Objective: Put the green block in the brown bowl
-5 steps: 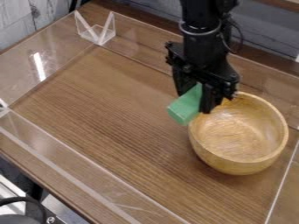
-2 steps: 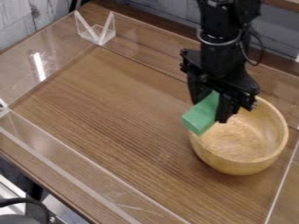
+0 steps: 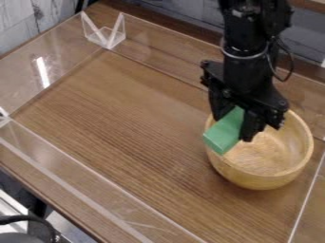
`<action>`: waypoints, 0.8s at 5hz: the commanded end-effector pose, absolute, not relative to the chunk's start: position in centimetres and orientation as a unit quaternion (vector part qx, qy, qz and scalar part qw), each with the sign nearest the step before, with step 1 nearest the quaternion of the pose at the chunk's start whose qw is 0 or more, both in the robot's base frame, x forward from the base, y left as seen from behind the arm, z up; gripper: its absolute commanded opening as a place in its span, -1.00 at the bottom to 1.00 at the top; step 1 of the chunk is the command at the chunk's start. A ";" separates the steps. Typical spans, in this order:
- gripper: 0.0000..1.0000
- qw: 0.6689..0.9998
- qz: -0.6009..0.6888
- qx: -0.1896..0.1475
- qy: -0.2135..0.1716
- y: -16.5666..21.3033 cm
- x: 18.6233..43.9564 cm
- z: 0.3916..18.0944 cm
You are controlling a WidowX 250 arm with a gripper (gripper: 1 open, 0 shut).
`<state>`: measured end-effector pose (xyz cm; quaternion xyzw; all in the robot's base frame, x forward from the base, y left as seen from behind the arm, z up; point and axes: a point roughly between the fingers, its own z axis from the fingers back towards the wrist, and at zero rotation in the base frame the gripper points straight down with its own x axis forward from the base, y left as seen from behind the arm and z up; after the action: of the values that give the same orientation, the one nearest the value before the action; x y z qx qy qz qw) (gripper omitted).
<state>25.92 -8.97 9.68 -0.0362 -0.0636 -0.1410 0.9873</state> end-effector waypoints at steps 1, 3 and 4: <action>-1.00 0.984 -0.147 -0.039 -0.095 -9.6 26.2 10.9; -1.00 0.983 -0.150 -0.039 -0.095 -10.3 26.4 10.2; -1.00 0.983 -0.147 -0.041 -0.099 -10.6 26.6 10.1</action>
<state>26.18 -10.15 9.05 -0.0376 -0.0793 -0.1413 0.9861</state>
